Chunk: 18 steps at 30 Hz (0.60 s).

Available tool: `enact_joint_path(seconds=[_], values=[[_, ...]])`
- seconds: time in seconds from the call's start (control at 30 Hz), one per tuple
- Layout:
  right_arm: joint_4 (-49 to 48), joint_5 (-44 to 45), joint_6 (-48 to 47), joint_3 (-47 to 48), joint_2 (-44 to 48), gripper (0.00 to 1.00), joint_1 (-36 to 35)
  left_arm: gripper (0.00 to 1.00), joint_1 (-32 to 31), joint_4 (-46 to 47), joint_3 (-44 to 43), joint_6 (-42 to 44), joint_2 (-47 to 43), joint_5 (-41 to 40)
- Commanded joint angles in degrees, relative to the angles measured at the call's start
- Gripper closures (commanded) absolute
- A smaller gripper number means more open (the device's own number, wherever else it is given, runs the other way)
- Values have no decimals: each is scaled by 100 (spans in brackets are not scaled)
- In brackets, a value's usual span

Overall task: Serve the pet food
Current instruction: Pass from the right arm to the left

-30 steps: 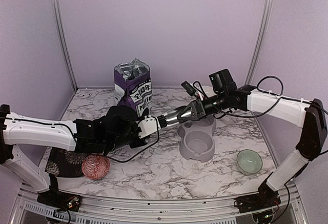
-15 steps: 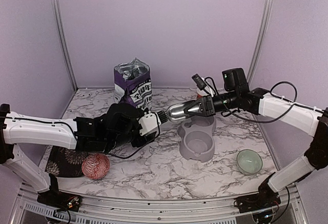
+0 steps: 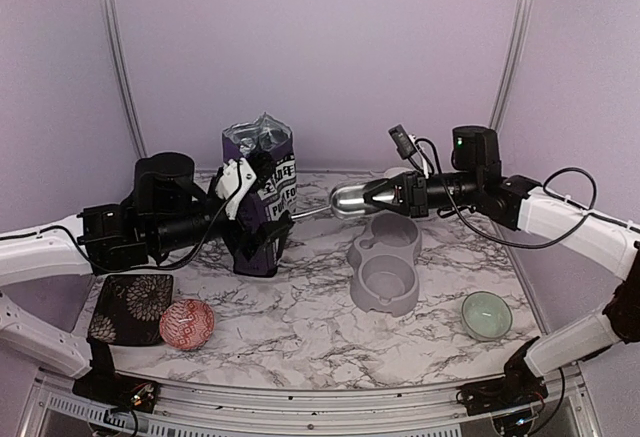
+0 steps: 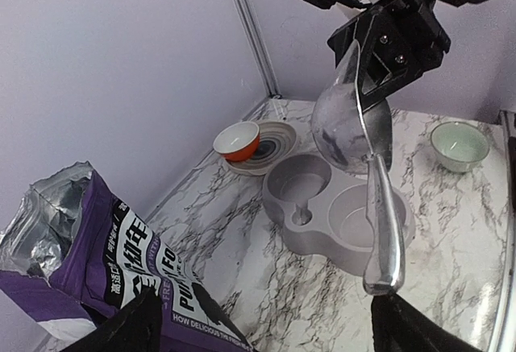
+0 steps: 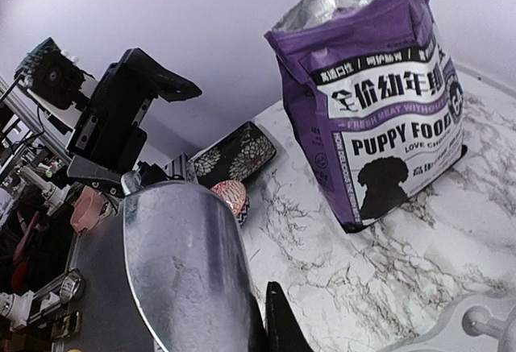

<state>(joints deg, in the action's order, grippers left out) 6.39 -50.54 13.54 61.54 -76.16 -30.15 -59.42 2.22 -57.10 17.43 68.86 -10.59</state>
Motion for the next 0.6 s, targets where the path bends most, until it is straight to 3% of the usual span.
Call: enact_joint_path(seconds=[0.0, 0.23, 0.57], values=[[-850, -40, 135, -114, 234, 100, 48, 11, 524, 277, 49, -1028, -390, 1702], [-2260, -48, 864, -458, 381, 100, 39, 18, 1084, 1006, 31, -2122, -401, 3500], [-3395, 229, 1654, -783, 300, 100, -145, 28, 1143, 1524, -530, -2765, 373, 4334]])
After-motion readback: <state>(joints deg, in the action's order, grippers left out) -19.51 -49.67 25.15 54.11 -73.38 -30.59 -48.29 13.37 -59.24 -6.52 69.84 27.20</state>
